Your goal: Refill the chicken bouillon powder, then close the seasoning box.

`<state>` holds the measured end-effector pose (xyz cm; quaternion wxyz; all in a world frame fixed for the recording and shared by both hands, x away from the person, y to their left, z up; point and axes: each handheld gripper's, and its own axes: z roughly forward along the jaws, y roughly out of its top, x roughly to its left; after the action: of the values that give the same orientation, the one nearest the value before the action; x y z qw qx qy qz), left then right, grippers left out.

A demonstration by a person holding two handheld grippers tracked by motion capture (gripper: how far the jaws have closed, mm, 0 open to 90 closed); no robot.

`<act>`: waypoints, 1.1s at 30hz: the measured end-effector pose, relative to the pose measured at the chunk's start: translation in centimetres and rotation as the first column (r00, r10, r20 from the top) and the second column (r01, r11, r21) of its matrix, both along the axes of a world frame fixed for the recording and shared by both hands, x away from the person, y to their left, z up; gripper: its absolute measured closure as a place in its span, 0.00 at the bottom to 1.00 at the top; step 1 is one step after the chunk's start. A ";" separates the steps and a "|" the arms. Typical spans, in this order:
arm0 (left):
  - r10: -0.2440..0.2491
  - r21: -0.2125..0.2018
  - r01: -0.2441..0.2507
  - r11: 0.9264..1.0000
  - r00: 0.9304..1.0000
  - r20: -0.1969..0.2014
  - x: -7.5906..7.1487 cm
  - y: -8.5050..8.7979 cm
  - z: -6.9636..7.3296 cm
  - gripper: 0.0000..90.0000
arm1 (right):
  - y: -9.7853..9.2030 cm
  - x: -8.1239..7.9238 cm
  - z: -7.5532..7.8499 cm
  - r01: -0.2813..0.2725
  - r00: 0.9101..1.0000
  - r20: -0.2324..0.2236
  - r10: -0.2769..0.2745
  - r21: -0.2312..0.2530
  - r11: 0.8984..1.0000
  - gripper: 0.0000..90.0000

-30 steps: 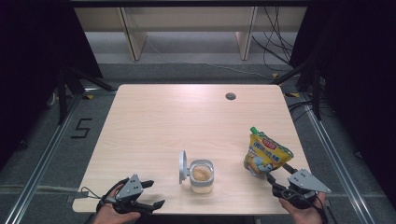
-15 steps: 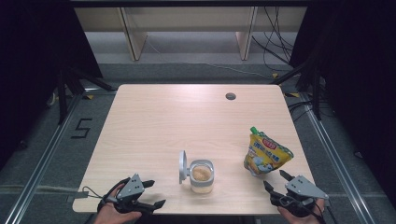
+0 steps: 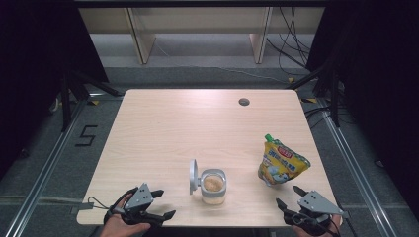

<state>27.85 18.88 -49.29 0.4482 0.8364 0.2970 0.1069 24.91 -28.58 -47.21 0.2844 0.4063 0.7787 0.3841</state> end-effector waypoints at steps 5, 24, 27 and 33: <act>0.006 -0.010 -0.006 1.000 1.000 -0.002 0.0 -0.1 0.1 0.24 | 0.3 -0.3 -0.1 -0.016 1.000 0.001 0.016 -0.018 1.000 0.34; -0.018 0.039 0.013 0.999 0.994 0.104 0.8 -0.2 3.0 0.90 | 0.8 -0.8 0.1 -0.055 0.998 0.012 0.056 -0.059 0.997 0.35; -0.012 0.048 0.006 0.999 0.991 0.132 0.8 -0.5 3.3 0.98 | 1.0 -0.7 0.0 -0.062 0.998 0.007 0.062 -0.055 0.997 0.35; -0.038 0.060 0.029 0.998 0.986 0.165 1.4 -1.3 4.2 0.99 | 1.1 -0.7 -0.1 -0.075 0.997 -0.003 0.075 -0.056 0.996 0.35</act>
<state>29.30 17.56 -45.09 0.4489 0.8420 0.2414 0.1770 24.21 -27.46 -47.35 0.2808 0.3688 0.8040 0.3724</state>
